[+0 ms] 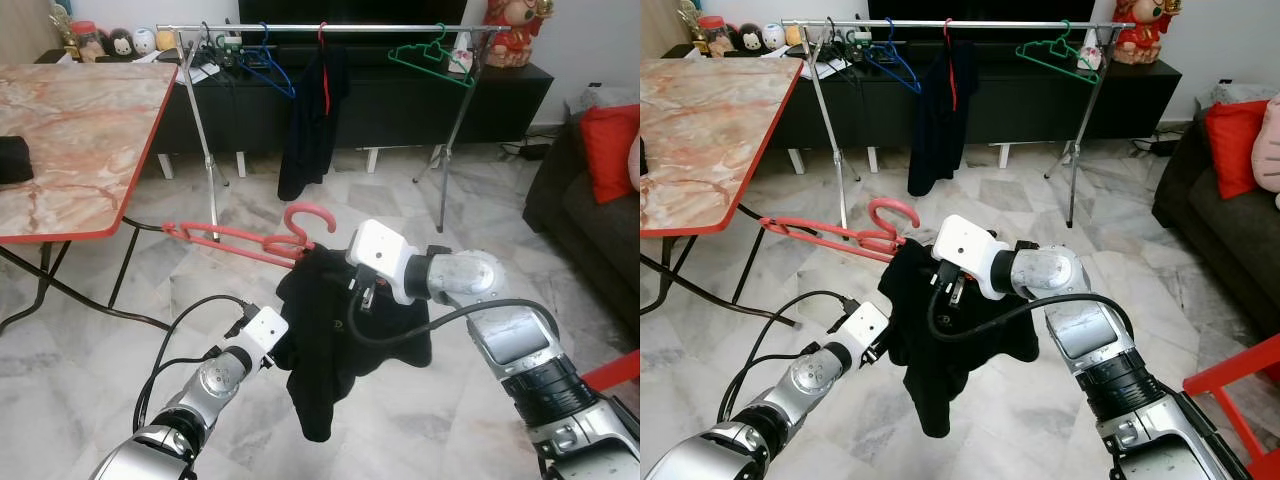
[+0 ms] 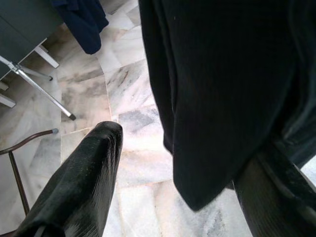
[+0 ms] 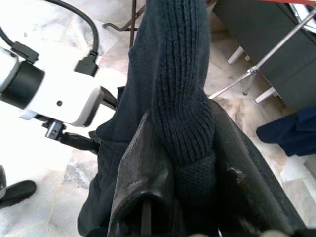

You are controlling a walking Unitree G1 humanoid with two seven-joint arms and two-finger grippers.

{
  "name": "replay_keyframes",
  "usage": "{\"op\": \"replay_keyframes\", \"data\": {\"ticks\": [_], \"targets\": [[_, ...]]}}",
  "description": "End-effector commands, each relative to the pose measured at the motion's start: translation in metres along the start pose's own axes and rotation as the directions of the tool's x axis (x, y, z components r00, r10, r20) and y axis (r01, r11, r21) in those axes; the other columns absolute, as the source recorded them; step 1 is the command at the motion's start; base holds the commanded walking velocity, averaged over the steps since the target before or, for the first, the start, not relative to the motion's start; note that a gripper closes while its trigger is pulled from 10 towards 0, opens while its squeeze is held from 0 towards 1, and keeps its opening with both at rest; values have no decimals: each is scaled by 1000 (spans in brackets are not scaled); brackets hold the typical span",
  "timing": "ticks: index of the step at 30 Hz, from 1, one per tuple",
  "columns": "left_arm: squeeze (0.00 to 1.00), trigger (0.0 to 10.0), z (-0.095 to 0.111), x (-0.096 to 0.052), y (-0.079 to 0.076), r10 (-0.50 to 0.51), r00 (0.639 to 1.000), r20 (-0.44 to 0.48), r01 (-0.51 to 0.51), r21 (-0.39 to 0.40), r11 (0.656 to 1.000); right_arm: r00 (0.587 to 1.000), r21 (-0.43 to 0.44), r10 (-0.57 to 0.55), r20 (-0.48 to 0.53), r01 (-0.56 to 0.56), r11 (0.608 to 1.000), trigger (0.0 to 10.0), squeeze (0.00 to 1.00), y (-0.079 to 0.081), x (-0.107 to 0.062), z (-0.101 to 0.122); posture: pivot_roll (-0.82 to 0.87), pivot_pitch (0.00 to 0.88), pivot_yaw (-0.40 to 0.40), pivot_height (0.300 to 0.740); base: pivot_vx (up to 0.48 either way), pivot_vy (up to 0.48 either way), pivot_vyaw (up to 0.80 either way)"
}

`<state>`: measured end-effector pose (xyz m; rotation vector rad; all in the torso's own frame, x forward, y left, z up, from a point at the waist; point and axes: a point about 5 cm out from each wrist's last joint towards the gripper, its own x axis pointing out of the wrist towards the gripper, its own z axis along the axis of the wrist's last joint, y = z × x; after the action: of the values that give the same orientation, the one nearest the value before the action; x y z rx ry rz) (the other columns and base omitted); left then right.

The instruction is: Hang hanger

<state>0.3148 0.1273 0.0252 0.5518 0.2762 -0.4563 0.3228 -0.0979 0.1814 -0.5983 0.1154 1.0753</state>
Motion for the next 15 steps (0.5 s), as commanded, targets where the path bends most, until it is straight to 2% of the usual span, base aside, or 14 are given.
{"op": "replay_keyframes", "data": {"ticks": [1, 2, 3, 4, 15], "targets": [[0, 9137, 2, 2, 1, 6, 1000, -3, -6, -4, 1000, 999, -33, 4, 49, -2, 999, 0, 0, -2, -1, 15, -111, 27, -77, 740, 0, 0, 0], [0, 5725, 2, 2, 1, 9, 1000, -2, -9, -9, 1000, 999, -34, 4, 50, -2, 999, 0, 0, -2, -1, 15, -111, 27, -77, 740, 0, 0, 0], [0, 275, 2, 2, 1, 13, 1000, -1, -13, -15, 1000, 999, -34, 5, 51, -3, 999, 0, 0, -2, -1, 16, -111, 27, -77, 740, 0, 0, 0], [0, 0, 2, 2, 1, 10, 1000, -1, -10, -17, 1000, 999, -34, 5, 51, -3, 999, 0, 0, -1, -1, 16, -111, 27, -77, 740, 0, 0, 0], [0, 0, -1, 0, -2, -18, 1000, -11, 18, -20, 1000, 999, -31, 1, 46, 1, 1000, 0, 0, -2, -2, 15, -112, 27, -79, 740, 0, 0, 0]]}}
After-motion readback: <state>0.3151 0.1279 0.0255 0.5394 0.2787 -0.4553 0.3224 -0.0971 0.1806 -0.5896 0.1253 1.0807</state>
